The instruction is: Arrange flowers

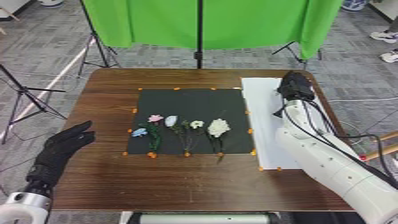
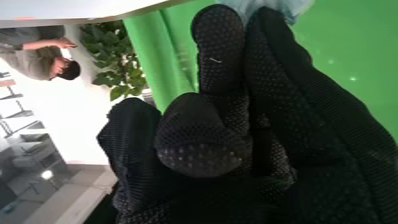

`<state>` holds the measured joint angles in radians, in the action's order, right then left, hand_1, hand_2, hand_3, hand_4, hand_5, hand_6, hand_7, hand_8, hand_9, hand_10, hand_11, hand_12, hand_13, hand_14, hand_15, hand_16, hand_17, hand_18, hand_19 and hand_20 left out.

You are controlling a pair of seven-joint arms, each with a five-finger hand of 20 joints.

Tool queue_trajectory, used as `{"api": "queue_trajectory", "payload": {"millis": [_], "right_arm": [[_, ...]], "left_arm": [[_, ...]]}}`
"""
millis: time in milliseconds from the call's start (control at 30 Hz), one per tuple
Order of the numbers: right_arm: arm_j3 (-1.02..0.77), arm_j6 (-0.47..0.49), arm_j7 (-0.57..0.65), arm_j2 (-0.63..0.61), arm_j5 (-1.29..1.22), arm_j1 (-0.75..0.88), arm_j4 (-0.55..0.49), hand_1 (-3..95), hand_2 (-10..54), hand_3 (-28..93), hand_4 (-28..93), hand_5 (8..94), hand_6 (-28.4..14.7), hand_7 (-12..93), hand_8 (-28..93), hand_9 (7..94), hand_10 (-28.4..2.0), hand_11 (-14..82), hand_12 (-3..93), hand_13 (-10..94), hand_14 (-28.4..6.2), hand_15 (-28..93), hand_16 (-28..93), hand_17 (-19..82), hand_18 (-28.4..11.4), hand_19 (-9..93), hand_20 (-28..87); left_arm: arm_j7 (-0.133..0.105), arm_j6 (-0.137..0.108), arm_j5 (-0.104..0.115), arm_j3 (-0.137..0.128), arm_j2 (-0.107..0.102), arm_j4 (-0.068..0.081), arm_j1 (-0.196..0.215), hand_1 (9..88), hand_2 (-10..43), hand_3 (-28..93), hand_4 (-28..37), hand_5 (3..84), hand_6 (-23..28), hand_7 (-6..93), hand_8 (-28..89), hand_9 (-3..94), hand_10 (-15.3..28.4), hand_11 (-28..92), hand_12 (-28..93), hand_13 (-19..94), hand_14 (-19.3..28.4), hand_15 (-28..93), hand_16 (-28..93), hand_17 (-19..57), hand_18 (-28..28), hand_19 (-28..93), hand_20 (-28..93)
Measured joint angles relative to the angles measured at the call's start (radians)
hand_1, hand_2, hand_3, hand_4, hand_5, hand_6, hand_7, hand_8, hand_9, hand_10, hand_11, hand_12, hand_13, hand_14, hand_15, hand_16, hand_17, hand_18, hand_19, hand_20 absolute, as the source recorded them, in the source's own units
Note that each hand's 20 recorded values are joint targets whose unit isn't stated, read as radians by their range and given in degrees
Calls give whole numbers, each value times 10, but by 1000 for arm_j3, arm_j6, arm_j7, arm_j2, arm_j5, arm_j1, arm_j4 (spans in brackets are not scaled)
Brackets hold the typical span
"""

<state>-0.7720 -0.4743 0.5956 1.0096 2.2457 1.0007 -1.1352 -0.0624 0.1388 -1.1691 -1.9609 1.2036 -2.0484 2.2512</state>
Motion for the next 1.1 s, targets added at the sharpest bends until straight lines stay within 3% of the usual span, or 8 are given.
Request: {"api": "queue_trajectory", "payload": {"millis": [233,433,667,833,1100], "right_arm": [[-81,-14,1,-39,-76,77,-193,610,-95,600,-195,795,5,265,62,887,-78,138,478,865,-22,691,364,602,-158,932,607],[-208,6,-5,-104,-165,201,-445,613,-95,598,-190,804,2,250,69,891,-80,135,480,868,-22,684,369,603,-159,932,607],[-270,13,-51,-144,-17,372,-690,613,-95,597,-190,806,2,246,74,893,-82,133,481,870,-23,681,371,602,-160,932,607],[-269,-9,-79,-103,91,485,-767,611,-95,597,-188,806,2,245,76,893,-81,132,482,870,-23,680,373,601,-160,932,607],[-281,-17,-103,11,92,634,-796,608,-95,599,-184,805,3,245,75,893,-81,132,483,869,-25,679,375,600,-161,932,606]], "left_arm": [[0,0,0,-4,1,-2,6,310,28,658,-107,413,54,84,-55,415,136,160,114,330,187,136,27,42,151,112,183],[1,0,0,-10,1,-6,13,310,29,658,-107,413,54,83,-55,416,137,159,113,330,186,136,27,42,150,112,183],[2,-1,0,-17,2,-13,22,310,28,658,-106,413,55,84,-55,415,137,159,113,330,186,137,27,41,151,112,183],[3,0,0,-17,0,-12,18,309,28,659,-107,413,55,84,-55,415,137,158,113,330,186,137,27,41,151,112,183],[8,2,0,-14,-4,-11,12,309,29,658,-107,413,55,84,-56,415,137,160,113,330,186,137,27,41,150,111,183]]}}
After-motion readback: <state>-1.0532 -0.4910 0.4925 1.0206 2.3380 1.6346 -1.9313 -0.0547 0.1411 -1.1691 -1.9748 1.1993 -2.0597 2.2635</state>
